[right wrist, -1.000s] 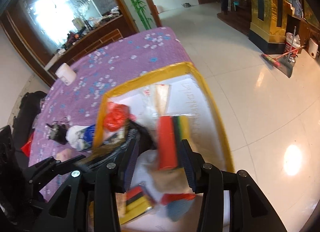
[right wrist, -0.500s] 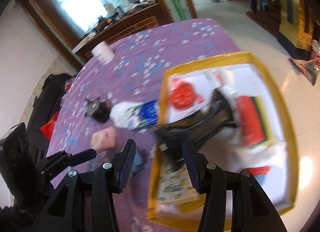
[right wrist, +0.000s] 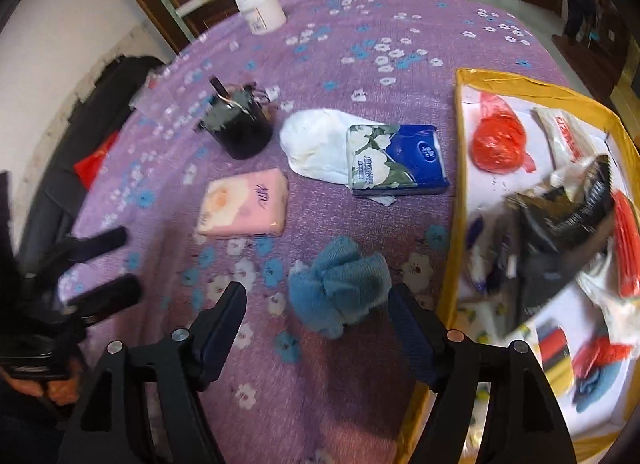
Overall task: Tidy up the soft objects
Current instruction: 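Withdraw both open grippers from the box toward the table, then grasp the pink tissue pack with the left gripper while the right grasps the blue knit item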
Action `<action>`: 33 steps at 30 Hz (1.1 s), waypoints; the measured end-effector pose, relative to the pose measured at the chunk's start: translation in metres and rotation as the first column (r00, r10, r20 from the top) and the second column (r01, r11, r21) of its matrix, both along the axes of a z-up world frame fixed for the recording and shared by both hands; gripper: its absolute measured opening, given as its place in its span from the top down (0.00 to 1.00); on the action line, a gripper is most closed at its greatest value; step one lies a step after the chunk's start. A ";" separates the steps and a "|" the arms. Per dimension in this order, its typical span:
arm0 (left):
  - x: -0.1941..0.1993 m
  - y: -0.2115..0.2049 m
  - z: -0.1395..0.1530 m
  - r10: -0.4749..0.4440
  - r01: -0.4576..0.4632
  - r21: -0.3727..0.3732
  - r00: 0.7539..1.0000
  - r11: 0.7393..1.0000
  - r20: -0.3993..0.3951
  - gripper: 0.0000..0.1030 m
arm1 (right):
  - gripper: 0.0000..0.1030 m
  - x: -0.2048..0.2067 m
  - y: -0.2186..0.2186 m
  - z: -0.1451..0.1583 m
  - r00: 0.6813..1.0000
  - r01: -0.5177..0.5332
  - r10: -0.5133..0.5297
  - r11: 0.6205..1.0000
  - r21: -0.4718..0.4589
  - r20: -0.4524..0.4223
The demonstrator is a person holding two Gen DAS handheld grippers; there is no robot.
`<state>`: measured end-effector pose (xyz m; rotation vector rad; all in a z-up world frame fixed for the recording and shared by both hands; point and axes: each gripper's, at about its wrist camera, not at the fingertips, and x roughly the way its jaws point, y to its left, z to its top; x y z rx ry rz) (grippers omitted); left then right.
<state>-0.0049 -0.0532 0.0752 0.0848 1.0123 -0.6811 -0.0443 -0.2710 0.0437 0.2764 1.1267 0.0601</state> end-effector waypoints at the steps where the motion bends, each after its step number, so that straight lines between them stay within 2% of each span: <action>1: 0.001 0.001 0.000 0.001 -0.001 0.005 1.000 1.000 0.005 0.24 | 0.25 0.003 0.001 -0.004 1.000 0.000 0.000 1.000 -0.007 -0.014; 4: 0.007 0.006 -0.001 -0.001 0.001 0.022 1.000 1.000 0.010 0.24 | 0.25 0.011 0.004 -0.019 0.998 0.002 -0.005 0.999 -0.040 -0.060; 5: 0.009 0.006 -0.002 -0.002 0.002 0.027 1.000 1.000 0.009 0.24 | 0.31 0.012 0.004 -0.020 0.998 0.003 -0.005 0.999 -0.036 -0.055; 6: 0.011 0.006 -0.003 -0.006 0.005 0.033 1.000 0.999 0.009 0.24 | 0.54 0.011 0.005 -0.022 0.999 0.003 -0.005 0.999 -0.040 -0.051; 7: 0.014 0.006 -0.005 -0.010 0.009 0.042 1.000 0.999 0.010 0.24 | 0.58 0.011 0.006 -0.022 0.999 0.000 -0.002 0.999 -0.040 -0.051; 11: 0.028 -0.002 -0.011 -0.043 0.042 0.069 0.999 0.997 0.016 0.18 | 0.59 0.000 0.004 -0.006 1.000 0.001 -0.001 1.000 -0.011 0.013; 14: 0.040 -0.017 -0.017 -0.101 0.097 0.109 0.994 0.989 0.036 0.17 | 0.59 -0.009 0.001 0.007 0.999 0.009 -0.009 1.000 0.002 0.049; 18: 0.057 -0.041 -0.032 -0.224 0.214 0.187 0.974 0.959 0.035 0.17 | 0.59 -0.022 -0.007 0.017 0.998 0.024 -0.025 0.999 0.023 0.064; 19: 0.059 -0.046 -0.036 -0.257 0.240 0.223 0.965 0.945 0.049 0.17 | 0.59 -0.026 -0.009 0.019 0.997 0.031 -0.032 0.999 0.024 0.067; 21: 0.060 -0.058 -0.042 -0.359 0.339 0.266 0.933 0.902 0.027 0.17 | 0.59 -0.031 -0.012 0.021 0.997 0.041 -0.043 0.999 0.031 0.072; 24: 0.062 -0.071 -0.050 -0.460 0.412 0.358 0.886 0.838 0.055 0.17 | 0.59 -0.040 -0.014 0.025 0.995 0.052 -0.055 0.998 0.036 0.081; 25: 0.064 -0.073 -0.052 -0.475 0.427 0.365 0.879 0.827 0.049 0.17 | 0.59 -0.041 -0.016 0.027 0.995 0.054 -0.057 0.998 0.040 0.083; 29: 0.075 -0.082 -0.065 -0.497 0.456 0.369 0.867 0.810 0.021 0.17 | 0.59 -0.046 -0.018 0.030 0.994 0.064 -0.068 0.997 0.046 0.088; 31: 0.079 -0.084 -0.071 -0.485 0.452 0.359 0.875 0.817 0.003 0.17 | 0.59 -0.048 -0.019 0.031 0.993 0.072 -0.076 0.996 0.046 0.093; 33: 0.079 -0.083 -0.072 -0.459 0.430 0.330 0.889 0.840 0.009 0.19 | 0.59 -0.049 -0.021 0.031 0.992 0.077 -0.082 0.996 0.052 0.094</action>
